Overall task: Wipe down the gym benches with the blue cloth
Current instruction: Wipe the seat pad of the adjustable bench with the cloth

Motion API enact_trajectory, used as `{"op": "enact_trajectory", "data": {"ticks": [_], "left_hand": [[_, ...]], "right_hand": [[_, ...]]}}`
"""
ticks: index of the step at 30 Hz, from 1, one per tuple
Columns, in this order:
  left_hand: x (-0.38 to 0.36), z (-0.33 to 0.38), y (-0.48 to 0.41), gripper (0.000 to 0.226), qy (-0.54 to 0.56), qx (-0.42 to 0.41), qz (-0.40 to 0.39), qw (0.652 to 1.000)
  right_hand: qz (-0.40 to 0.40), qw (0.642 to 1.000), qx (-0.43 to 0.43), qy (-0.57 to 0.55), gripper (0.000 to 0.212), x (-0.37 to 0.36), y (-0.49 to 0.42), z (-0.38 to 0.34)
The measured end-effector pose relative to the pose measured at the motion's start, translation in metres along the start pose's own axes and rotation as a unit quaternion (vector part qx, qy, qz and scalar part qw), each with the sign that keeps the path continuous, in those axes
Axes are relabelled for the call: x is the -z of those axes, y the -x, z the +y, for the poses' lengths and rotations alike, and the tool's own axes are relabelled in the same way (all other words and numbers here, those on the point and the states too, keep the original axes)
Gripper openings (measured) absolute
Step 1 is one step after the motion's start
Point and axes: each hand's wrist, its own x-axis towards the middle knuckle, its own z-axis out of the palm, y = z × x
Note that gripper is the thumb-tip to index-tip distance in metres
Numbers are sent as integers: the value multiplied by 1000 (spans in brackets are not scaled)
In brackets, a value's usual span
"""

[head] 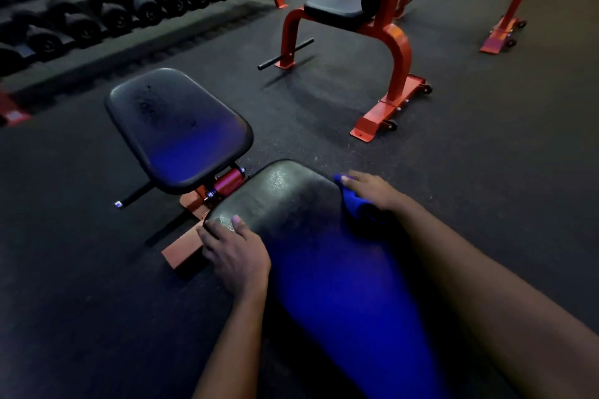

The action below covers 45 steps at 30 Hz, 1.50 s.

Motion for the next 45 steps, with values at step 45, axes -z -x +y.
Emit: {"op": "enact_trajectory", "data": {"ticks": [45], "left_hand": [[8, -9, -72, 51, 13, 12, -4, 1000]], "right_hand": [[74, 981, -17, 178, 45, -36, -68, -122]]}}
